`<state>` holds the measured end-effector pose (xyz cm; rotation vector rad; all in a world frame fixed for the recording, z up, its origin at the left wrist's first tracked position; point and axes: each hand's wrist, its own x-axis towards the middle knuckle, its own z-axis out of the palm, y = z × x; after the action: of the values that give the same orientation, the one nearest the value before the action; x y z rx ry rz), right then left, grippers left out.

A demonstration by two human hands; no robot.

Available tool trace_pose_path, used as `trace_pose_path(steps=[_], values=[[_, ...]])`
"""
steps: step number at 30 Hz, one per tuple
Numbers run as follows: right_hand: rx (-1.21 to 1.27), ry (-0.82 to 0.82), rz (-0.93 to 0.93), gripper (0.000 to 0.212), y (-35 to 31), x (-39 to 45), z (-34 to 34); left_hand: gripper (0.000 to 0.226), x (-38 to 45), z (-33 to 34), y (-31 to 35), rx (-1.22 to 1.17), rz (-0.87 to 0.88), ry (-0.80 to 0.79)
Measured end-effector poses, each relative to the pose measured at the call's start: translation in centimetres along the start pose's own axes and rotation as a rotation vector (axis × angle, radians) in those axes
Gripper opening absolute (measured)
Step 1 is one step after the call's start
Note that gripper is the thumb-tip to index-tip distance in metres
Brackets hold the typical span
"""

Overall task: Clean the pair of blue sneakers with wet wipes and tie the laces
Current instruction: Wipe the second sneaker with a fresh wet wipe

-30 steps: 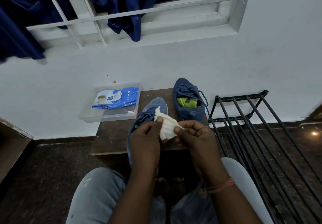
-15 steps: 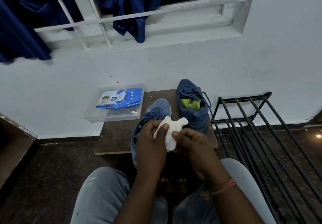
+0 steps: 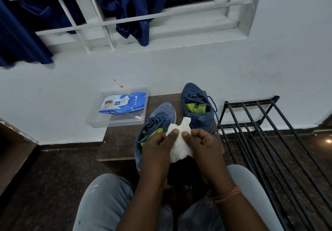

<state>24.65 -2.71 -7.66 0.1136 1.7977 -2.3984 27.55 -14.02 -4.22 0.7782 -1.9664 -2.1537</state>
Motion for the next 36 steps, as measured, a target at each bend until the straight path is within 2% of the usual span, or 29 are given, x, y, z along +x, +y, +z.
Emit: trace_pose_path(steps=[3, 7, 9, 12, 14, 16, 18, 20, 22, 26, 31, 33, 35, 36], values=[[0.098, -0.084, 0.017, 0.016, -0.4, -0.1, -0.3, 0.018, 0.1, -0.3, 0.1, -0.155, -0.007, 0.115], [0.298, -0.239, -0.002, 0.042, -1.0, -0.5, -0.1, 0.017, -0.1, -0.3, 0.7, -0.328, -0.089, 0.182], [0.328, -0.279, -0.064, 0.036, -1.0, -0.7, 0.1, 0.016, 0.0, -0.2, 0.6, -0.317, -0.083, 0.186], [0.220, -0.281, -0.172, 0.016, -1.0, -0.8, -0.3, 0.010, 0.0, -0.4, 0.8, -0.129, 0.057, 0.242], [0.134, -0.266, -0.188, 0.020, -0.9, -0.7, -0.8, 0.013, -0.2, -0.7, 1.5, -0.132, 0.150, 0.176], [0.157, -0.302, -0.135, 0.038, -1.1, -0.6, -1.0, 0.031, -0.2, -1.2, 1.6, -0.157, 0.218, 0.010], [0.155, -0.334, -0.106, 0.053, -1.1, -0.4, -1.1, 0.042, -0.2, -1.9, 1.6, -0.045, 0.266, -0.148], [0.119, -0.347, -0.092, 0.057, -1.0, -0.1, -1.4, 0.040, -0.1, -2.5, 1.5, 0.066, 0.276, -0.212], [0.051, -0.330, -0.100, 0.051, -1.1, 0.1, -1.8, 0.037, 0.1, -3.4, 1.5, 0.185, 0.287, -0.209], [-0.156, -0.227, -0.154, 0.028, -0.8, 0.6, -2.7, 0.039, 0.0, -4.5, 2.2, 0.601, 0.438, -0.124], [-0.483, -0.193, -0.404, 0.017, -0.4, 1.1, -3.3, 0.026, 0.4, -4.7, 2.2, 0.753, 0.451, -0.070], [-0.261, -0.322, -0.309, 0.010, -0.4, 0.9, -3.4, 0.018, 0.6, -4.5, 2.2, 0.733, 0.460, -0.067], [0.207, -0.401, -0.074, 0.019, -0.6, 0.4, -2.3, 0.008, 0.3, -4.0, 2.5, 0.600, 0.446, -0.067], [0.381, -0.380, 0.007, 0.020, -0.5, 0.2, -1.7, 0.005, 0.0, -3.6, 2.7, 0.498, 0.378, -0.085]])
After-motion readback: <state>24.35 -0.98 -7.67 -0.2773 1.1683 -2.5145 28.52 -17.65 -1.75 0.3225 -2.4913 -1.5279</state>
